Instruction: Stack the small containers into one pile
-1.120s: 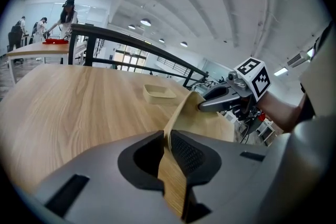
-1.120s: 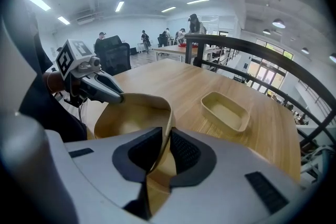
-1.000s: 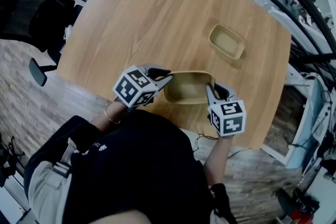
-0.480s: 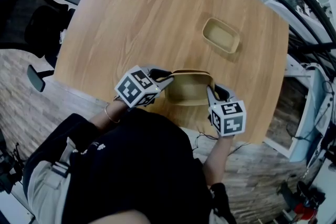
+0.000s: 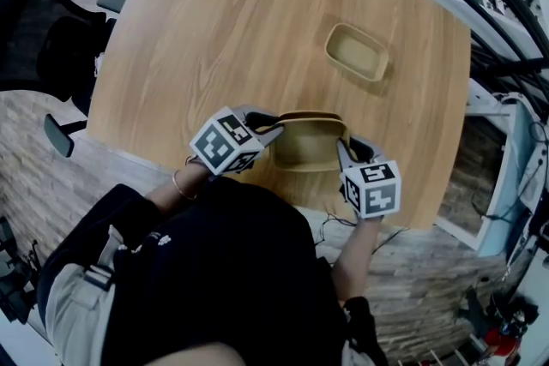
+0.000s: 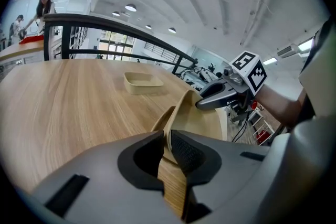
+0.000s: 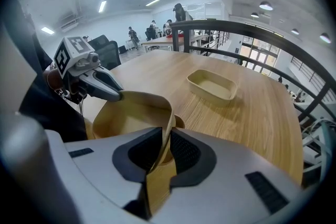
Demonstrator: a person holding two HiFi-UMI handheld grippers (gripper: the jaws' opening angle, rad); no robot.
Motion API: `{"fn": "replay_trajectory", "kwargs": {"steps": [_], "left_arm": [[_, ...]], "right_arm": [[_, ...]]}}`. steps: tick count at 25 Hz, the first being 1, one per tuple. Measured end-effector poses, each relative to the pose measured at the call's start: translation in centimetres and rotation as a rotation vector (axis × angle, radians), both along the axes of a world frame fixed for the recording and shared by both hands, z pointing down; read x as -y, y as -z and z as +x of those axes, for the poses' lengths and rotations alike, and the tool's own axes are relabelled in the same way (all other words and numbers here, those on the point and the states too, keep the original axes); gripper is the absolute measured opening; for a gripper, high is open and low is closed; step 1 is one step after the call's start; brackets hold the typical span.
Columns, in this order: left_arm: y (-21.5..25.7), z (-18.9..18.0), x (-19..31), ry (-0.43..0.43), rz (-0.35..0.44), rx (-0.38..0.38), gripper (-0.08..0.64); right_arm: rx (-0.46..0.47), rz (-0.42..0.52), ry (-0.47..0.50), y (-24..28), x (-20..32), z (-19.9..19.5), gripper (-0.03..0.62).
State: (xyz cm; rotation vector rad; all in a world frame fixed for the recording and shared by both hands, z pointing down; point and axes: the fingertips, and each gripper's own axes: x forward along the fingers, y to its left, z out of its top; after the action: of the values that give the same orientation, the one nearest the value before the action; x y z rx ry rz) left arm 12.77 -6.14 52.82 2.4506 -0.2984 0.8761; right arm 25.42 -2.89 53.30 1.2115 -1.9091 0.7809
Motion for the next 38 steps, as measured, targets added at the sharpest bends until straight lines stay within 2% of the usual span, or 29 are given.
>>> {"fn": "replay_trajectory", "kwargs": {"steps": [7,15,38], "left_arm": [[-0.3,0.4,0.2,-0.013,-0.001,0.007,0.054],[-1.0,1.0,0.5,-0.041,0.042,0.044,0.052],[-1.9,1.5,1.1,-0.035,0.068,0.082,0.046]], "right_arm": [[0.005,-0.025,-0.005,-0.8,-0.1,0.2,0.057],[0.001,-0.051,0.004,-1.6,0.0,0.8,0.057],[-0.001,-0.092,0.033,-3.2,0.9,1.0,0.057]]}}
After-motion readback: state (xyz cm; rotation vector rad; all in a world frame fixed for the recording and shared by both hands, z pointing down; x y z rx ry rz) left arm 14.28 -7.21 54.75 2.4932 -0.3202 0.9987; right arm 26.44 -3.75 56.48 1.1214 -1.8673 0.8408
